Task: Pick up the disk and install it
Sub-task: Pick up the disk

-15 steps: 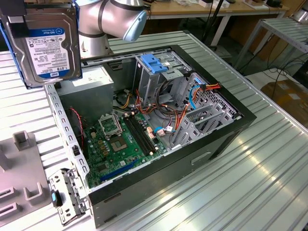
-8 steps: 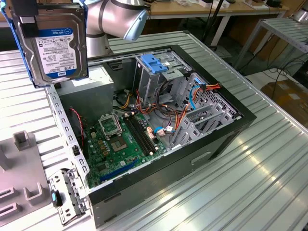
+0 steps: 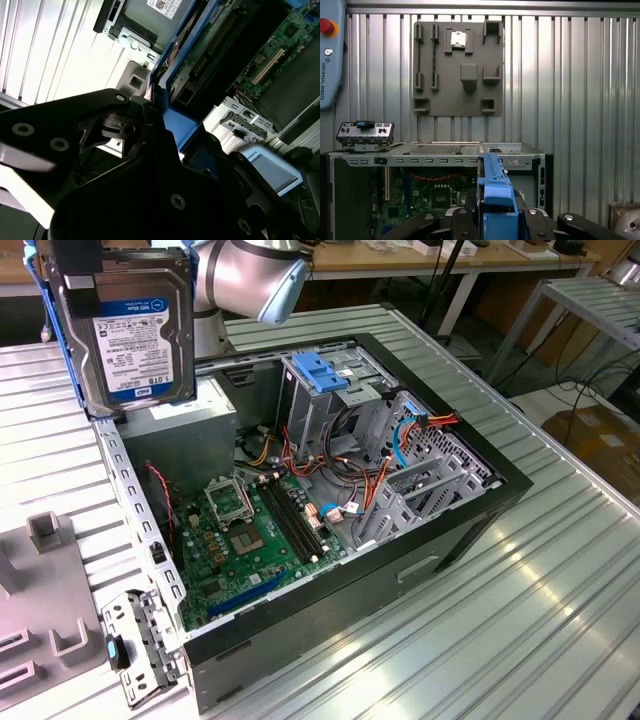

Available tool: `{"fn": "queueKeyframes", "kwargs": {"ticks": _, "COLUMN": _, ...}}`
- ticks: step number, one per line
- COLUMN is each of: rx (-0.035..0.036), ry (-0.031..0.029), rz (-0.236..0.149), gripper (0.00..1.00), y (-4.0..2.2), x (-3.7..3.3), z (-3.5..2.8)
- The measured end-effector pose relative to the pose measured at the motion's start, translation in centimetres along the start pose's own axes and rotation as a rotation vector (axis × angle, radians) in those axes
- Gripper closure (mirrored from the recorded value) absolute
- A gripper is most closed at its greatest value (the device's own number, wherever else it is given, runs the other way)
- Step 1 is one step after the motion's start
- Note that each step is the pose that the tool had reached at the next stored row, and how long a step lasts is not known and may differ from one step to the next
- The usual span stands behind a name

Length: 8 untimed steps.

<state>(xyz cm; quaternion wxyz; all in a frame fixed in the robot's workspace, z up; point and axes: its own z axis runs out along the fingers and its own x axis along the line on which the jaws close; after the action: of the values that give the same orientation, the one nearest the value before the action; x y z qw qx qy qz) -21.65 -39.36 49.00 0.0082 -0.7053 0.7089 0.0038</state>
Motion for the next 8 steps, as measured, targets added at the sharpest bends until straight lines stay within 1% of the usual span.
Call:
{"fn": "queueKeyframes", "kwargs": {"ticks": 1, "rx": -0.0001, "ry": 0.0001, "rz": 0.0, "gripper": 0.63, "y": -0.12, "x": 0.0, "z": 0.0}}
{"fn": "queueKeyframes", "kwargs": {"ticks": 3, "rx": -0.0001, "ry": 0.0003, "rz": 0.0, "gripper": 0.63, "y": -0.64, "x": 0.0, "z": 0.05}}
{"fn": "queueKeyframes", "kwargs": {"ticks": 6, "rx": 0.0, "ry": 0.0021, "rz": 0.0, "gripper": 0.63, "y": -1.66, "x": 0.01, "z": 0.18}}
{"fn": "queueKeyframes", "kwargs": {"ticks": 7, "rx": -0.0001, "ry": 0.0035, "rz": 0.0, "gripper": 0.63, "y": -2.21, "x": 0.01, "z": 0.24}}
{"fn": "queueKeyframes", "kwargs": {"ticks": 8, "rx": -0.0001, "ry": 0.0074, "rz": 0.0, "gripper": 0.63, "y": -3.41, "x": 0.01, "z": 0.31}}
